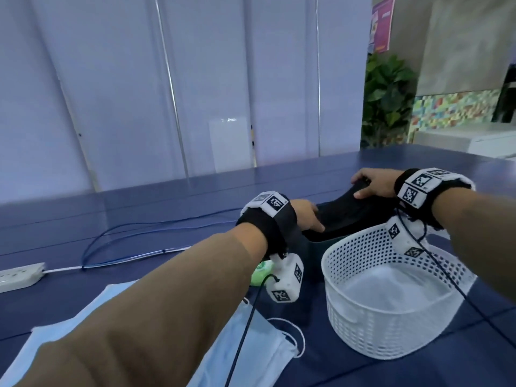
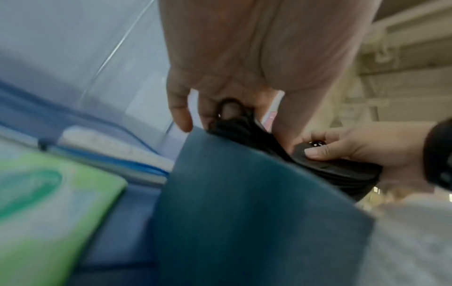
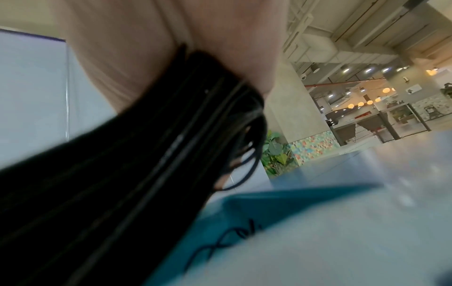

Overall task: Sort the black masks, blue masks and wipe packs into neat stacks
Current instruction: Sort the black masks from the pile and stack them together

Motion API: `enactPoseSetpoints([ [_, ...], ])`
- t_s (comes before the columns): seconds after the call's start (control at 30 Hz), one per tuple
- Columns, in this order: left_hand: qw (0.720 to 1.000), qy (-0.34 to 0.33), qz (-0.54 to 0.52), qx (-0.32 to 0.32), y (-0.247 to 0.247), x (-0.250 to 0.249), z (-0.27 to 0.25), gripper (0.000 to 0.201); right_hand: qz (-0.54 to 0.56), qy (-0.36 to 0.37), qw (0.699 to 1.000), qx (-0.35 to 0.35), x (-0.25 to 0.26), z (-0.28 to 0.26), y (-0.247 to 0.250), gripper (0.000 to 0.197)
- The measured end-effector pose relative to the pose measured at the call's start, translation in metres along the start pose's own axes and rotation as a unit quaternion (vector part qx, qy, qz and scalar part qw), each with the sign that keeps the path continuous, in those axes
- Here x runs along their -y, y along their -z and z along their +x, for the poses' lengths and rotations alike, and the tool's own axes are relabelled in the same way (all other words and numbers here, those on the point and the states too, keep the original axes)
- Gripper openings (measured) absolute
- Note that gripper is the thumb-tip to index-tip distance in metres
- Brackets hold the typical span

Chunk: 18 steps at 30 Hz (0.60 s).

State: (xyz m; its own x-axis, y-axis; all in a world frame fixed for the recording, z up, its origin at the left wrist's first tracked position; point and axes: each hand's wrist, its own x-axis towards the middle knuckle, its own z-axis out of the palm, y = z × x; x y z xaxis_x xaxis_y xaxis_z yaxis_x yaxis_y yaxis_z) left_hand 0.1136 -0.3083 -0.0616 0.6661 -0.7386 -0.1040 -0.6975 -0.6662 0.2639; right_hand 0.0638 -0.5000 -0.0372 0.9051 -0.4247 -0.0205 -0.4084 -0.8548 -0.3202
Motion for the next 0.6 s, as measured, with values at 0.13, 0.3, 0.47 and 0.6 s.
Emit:
enactPoseSetpoints([
  [0.13, 0.99, -0.011, 0.136, 0.036, -0.015, 0.0, 0.015, 0.056, -0.084, -0.005, 0.993, 0.083, -0.006, 0.011, -0.022, 0.062],
  [0.3, 0.974, 0.0, 0.216, 0.074, -0.019, -0.001, 0.022, 0.057, -0.151, -0.026, 0.987, 0.05, 0.0, 0.016, -0.042, 0.065],
  [0.47, 0.971, -0.03, 0.231, 0.045, -0.015, -0.005, 0.019, 0.06, -0.329, -0.032, 0.941, 0.072, 0.022, 0.008, -0.031, 0.063],
  [0.6, 0.975, -0.069, 0.208, -0.036, 0.008, -0.004, 0.015, 0.036, -0.416, -0.019, 0.904, 0.095, 0.023, 0.005, -0.032, 0.049],
])
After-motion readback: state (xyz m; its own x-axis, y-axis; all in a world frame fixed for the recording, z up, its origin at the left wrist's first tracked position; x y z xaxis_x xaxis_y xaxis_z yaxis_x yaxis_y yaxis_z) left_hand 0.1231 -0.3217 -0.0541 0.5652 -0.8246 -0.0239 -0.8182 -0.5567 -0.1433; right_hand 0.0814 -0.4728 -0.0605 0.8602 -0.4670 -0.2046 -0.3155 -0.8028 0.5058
